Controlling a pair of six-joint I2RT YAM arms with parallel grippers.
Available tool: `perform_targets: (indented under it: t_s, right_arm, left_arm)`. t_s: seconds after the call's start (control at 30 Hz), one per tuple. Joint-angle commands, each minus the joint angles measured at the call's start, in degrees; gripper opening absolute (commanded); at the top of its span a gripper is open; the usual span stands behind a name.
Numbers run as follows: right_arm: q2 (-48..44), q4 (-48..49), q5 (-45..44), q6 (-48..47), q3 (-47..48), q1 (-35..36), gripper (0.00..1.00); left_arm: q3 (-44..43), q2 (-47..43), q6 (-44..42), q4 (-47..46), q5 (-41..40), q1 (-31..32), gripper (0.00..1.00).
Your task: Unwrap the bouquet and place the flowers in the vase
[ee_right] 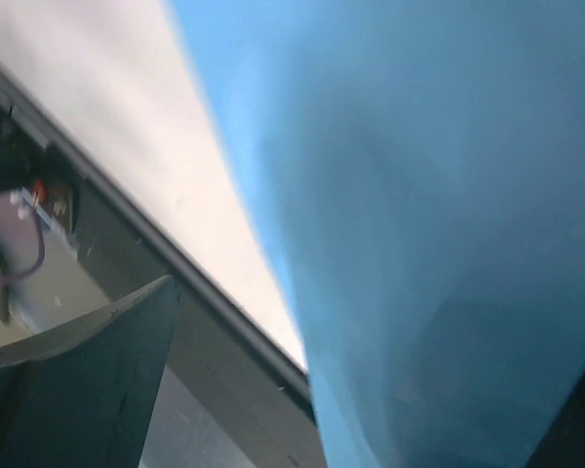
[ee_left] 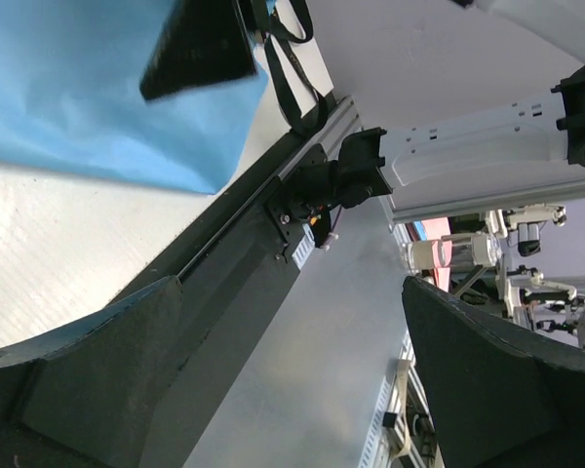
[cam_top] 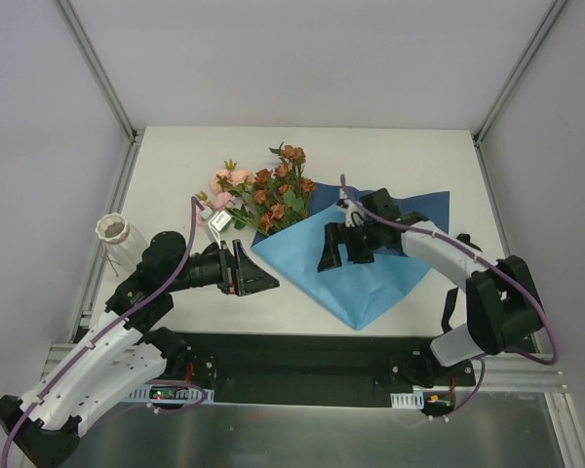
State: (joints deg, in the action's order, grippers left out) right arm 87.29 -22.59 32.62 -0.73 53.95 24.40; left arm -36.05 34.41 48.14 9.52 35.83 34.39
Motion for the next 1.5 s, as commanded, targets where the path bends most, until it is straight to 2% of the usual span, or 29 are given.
perform_targets:
  t_s: [0.0, 0.03, 0.1, 0.23, 0.4, 0.53, 0.8, 0.97, 1.03, 1.1, 1.13, 1.2, 1.23, 1.33, 1.37, 1.47]
  right_arm:
    - [-9.05, 1.58, -3.87, 4.32, 0.71, 12.57, 0.99]
    - [-10.37, 1.67, -5.01, 6.34, 0.89, 17.12, 0.99]
    - [-11.34, 3.59, -8.53, 8.89, 0.37, 21.63, 0.99]
    - [-10.12, 10.71, -8.55, 15.48, -1.83, 32.52, 0.98]
    - [-8.26, 11.78, -8.71, 16.38, 0.8, 38.43, 0.97]
    - [-12.39, 6.43, -13.35, 13.75, 3.69, 38.35, 0.97]
    - [-20.48, -2.35, -20.4, 11.8, 5.9, 36.6, 0.97]
    - [-22.6, -0.53, -19.54, 13.39, 3.53, 35.28, 0.97]
    - [-21.63, 0.61, -16.73, 13.65, 3.79, 35.62, 0.97]
    - [-22.77, 0.35, -18.9, 13.83, 3.53, 35.89, 0.97]
    - [-23.47, -0.26, -22.65, 14.26, 3.44, 35.63, 0.97]
    - [-24.79, -3.94, -27.06, 15.31, 3.53, 33.27, 0.97]
    - [-24.71, -5.52, -31.7, 16.19, 3.79, 32.03, 0.97]
    - [-21.47, -14.83, -40.85, 19.54, 6.68, 28.07, 0.97]
    - [-18.85, -18.51, -42.8, 20.15, 7.56, 27.55, 0.97]
    - [-14.09, -21.09, -46.77, 20.33, 10.55, 27.45, 0.97]
  left_arm:
    - [-4.9, -0.75, -4.36, 1.64, -1.37, -0.29, 0.95]
    - [-5.69, -0.84, -5.15, 2.69, -3.12, -0.38, 0.95]
    - [-7.8, -1.19, -7.61, 5.41, -5.67, -0.38, 0.94]
    - [-9.56, -3.82, -9.9, 8.84, -13.14, -0.38, 0.93]
    - [-10.79, -5.76, -10.79, 12.71, -17.11, -0.38, 0.92]
    - [-11.41, -5.32, -9.3, 14.47, -16.15, -0.29, 0.9]
    - [-9.48, -3.66, -8.15, 15.18, -14.13, -0.38, 0.92]
    - [-5.18, -0.67, -5.96, 15.18, -13.77, -0.29, 0.94]
    - [-3.07, 1.26, -3.95, 15.18, -12.81, -0.38, 0.87]
    - [-1.4, 1.62, -2.27, 15.09, -12.54, -0.29, 0.79]
    - [0.26, 0.93, -1.48, 15.09, -13.33, -0.29, 0.79]
    - [1.86, -3.71, -1.12, 15.0, -14.73, -0.29, 0.82]
    - [3.26, -5.65, -1.03, 15.09, -16.48, -0.29, 0.88]
    - [5.98, -12.6, -1.29, 15.18, -18.34, -0.29, 0.98]
    - [6.69, -14.36, -1.21, 15.27, -18.87, -0.38, 0.99]
    - [9.77, -14.03, 1.24, 15.35, -18.26, -0.38, 0.99]
